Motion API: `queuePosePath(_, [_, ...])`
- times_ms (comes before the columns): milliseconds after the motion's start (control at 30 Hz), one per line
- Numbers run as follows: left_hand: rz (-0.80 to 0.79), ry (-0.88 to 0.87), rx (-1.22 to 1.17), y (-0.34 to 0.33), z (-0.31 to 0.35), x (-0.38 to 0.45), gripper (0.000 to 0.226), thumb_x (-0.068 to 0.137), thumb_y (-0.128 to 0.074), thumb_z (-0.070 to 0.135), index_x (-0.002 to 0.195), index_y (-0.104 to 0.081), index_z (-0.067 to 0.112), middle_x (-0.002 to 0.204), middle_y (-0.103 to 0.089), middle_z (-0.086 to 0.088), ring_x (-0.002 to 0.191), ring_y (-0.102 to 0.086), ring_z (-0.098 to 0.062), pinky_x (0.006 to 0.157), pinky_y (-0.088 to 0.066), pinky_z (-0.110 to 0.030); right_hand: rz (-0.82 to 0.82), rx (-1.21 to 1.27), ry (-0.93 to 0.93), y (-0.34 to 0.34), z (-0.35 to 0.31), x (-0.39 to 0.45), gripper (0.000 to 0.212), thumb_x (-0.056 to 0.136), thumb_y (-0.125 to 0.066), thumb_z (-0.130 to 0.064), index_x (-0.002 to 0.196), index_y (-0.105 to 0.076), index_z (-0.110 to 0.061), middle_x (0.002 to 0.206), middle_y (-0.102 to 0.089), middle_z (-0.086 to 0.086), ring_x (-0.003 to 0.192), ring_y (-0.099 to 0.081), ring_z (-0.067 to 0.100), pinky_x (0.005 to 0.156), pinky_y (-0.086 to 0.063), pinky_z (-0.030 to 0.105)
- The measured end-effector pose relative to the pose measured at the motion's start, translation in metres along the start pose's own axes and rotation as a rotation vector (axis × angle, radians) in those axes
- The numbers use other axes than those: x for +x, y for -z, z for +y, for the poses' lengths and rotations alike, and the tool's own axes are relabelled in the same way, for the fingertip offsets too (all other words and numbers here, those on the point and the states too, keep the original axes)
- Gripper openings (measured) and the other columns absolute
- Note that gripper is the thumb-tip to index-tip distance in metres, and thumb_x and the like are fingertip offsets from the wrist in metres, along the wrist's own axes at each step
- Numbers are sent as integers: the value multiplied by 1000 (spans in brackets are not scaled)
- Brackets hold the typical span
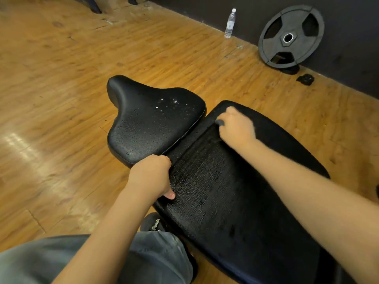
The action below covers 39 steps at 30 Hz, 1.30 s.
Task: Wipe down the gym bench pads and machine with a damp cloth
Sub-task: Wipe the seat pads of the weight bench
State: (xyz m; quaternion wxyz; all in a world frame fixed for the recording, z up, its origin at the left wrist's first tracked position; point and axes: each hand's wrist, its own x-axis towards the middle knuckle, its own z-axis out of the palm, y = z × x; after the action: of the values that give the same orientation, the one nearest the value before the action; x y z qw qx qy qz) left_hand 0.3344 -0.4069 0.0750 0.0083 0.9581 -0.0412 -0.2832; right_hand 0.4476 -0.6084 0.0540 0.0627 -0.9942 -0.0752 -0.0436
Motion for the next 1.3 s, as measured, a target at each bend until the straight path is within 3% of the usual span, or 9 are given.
queuePosePath(167, [35, 11, -22, -1, 1, -1, 88, 67, -82, 41, 140, -41, 17, 134, -53, 0, 118, -52, -23, 90, -48, -36, -138, 172, 279, -1, -85, -86, 24, 94, -46, -21, 102, -65, -11, 103, -50, 8, 87, -56, 29, 63, -30, 31])
queuePosePath(267, [59, 14, -122, -3, -4, -4, 83, 68, -82, 36, 138, -43, 16, 130, -56, -1, 118, -52, -24, 92, -47, -36, -203, 229, 304, 3, -103, -104, 21, 93, -46, -20, 95, -61, -6, 98, -49, 9, 82, -54, 32, 62, -32, 35])
queuePosePath(433, [79, 77, -260, -10, -16, -15, 32, 76, -72, 32, 99, -61, 14, 80, -57, 2, 75, -56, -17, 61, -45, -28, -293, 317, 321, 12, -116, -115, 15, 88, -53, -15, 101, -55, -10, 101, -54, 7, 88, -56, 30, 65, -39, 34])
queuePosePath(500, [49, 72, -246, -11, -19, -21, 22, 77, -71, 28, 93, -64, 15, 77, -59, 3, 71, -56, -15, 59, -43, -26, -326, 356, 330, 15, -122, -122, 21, 85, -55, -13, 106, -52, -12, 107, -57, 7, 93, -56, 29, 70, -43, 36])
queuePosePath(700, [-37, 56, -151, -6, -28, -29, 43, 73, -78, 36, 106, -64, 12, 88, -59, 1, 87, -58, -19, 76, -48, -28, -383, 334, 421, 21, -133, -132, 23, 83, -60, -13, 104, -53, -6, 109, -55, 10, 100, -54, 31, 78, -44, 44])
queuePosePath(833, [19, 53, -188, -8, -26, -23, 43, 76, -75, 37, 106, -61, 10, 86, -55, 1, 81, -52, -18, 68, -43, -27, -335, 337, 440, 15, -126, -122, 20, 84, -60, -18, 100, -57, -5, 105, -54, 11, 97, -53, 30, 73, -40, 41])
queuePosePath(967, [134, 76, -337, -11, -15, -11, 50, 78, -72, 45, 109, -58, 9, 107, -62, -7, 101, -58, -26, 71, -40, -30, -204, 340, 325, -1, -99, -85, 17, 91, -51, -20, 96, -64, -11, 102, -56, 6, 96, -56, 27, 75, -44, 40])
queuePosePath(1100, [176, 141, -305, -9, -1, -1, 58, 77, -71, 50, 120, -57, 15, 116, -61, -7, 110, -57, -27, 78, -44, -33, -122, 248, 211, -11, -58, -34, 18, 95, -47, -21, 99, -63, -13, 103, -55, 4, 94, -56, 24, 73, -42, 35])
queuePosePath(1300, [148, 188, -236, -3, 1, 7, 66, 72, -73, 53, 124, -55, 17, 114, -60, -6, 108, -58, -27, 72, -41, -31, 18, 84, -26, -10, 7, 45, 22, 98, -43, -21, 101, -60, -9, 108, -54, 10, 89, -55, 32, 67, -39, 35])
